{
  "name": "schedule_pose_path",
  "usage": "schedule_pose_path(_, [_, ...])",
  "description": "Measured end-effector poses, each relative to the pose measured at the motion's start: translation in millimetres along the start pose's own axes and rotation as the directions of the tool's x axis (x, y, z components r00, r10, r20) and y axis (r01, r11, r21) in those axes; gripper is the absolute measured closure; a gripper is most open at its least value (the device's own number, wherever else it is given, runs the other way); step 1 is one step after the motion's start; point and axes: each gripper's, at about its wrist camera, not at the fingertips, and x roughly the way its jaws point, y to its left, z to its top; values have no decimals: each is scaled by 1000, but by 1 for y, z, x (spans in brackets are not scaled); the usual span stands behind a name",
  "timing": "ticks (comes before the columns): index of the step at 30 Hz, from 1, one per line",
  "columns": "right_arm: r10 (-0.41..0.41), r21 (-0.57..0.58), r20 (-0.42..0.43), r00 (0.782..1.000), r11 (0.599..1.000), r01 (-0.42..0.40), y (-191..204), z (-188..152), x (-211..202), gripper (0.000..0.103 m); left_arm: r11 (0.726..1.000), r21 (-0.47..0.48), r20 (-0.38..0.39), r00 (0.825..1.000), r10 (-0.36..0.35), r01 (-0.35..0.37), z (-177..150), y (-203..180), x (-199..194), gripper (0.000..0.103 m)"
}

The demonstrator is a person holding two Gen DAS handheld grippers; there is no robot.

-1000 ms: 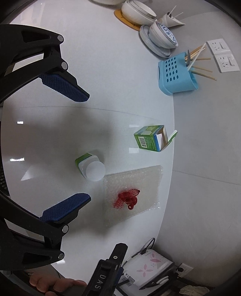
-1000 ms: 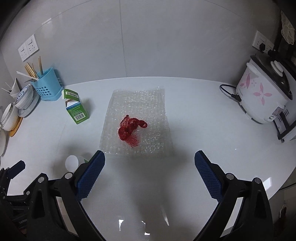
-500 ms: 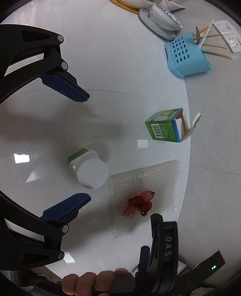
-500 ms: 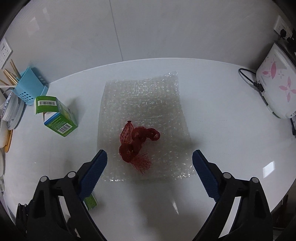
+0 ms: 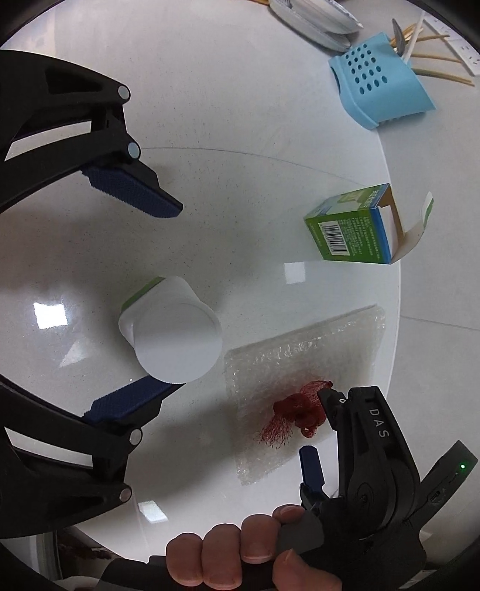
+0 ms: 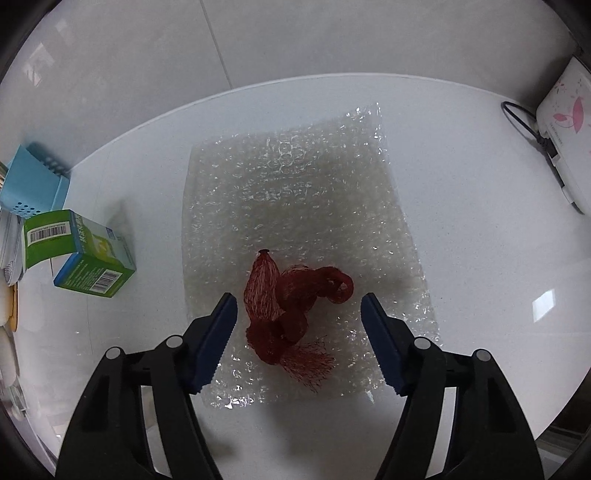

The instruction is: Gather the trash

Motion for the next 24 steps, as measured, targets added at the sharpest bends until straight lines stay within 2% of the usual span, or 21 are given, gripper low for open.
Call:
schedule_pose_path(6, [6, 2, -20, 1000, 1000, -6, 3, 3, 9, 49, 1000, -7, -17, 999, -28, 27, 4, 1, 7, 45])
schedule_pose_path(10, [18, -10, -28, 999, 1000, -18, 7, 4, 14, 60, 1000, -10, -4, 1000, -16, 16, 8, 5, 10, 52])
schedule_pose_path(11, [20, -13, -28, 999, 1000, -20, 7, 4, 15, 61, 1000, -12, -2, 1000, -13, 13, 8, 6, 10, 52])
schedule_pose_path(15, [27, -24, -36, 999, 999, -28, 10, 3, 17, 80, 999, -28, 4, 1000, -18, 18, 12, 12, 10, 52])
schedule_pose_path(16, [27, -26, -32, 999, 999, -28, 10, 2, 16, 82, 999, -29, 6, 1000, -15, 16, 12, 14, 10, 52])
schedule_pose_path(24, [32, -17, 10, 999, 999, -32, 3, -2, 5, 85, 999, -32, 4, 1000, 4, -4, 16, 23, 5, 53])
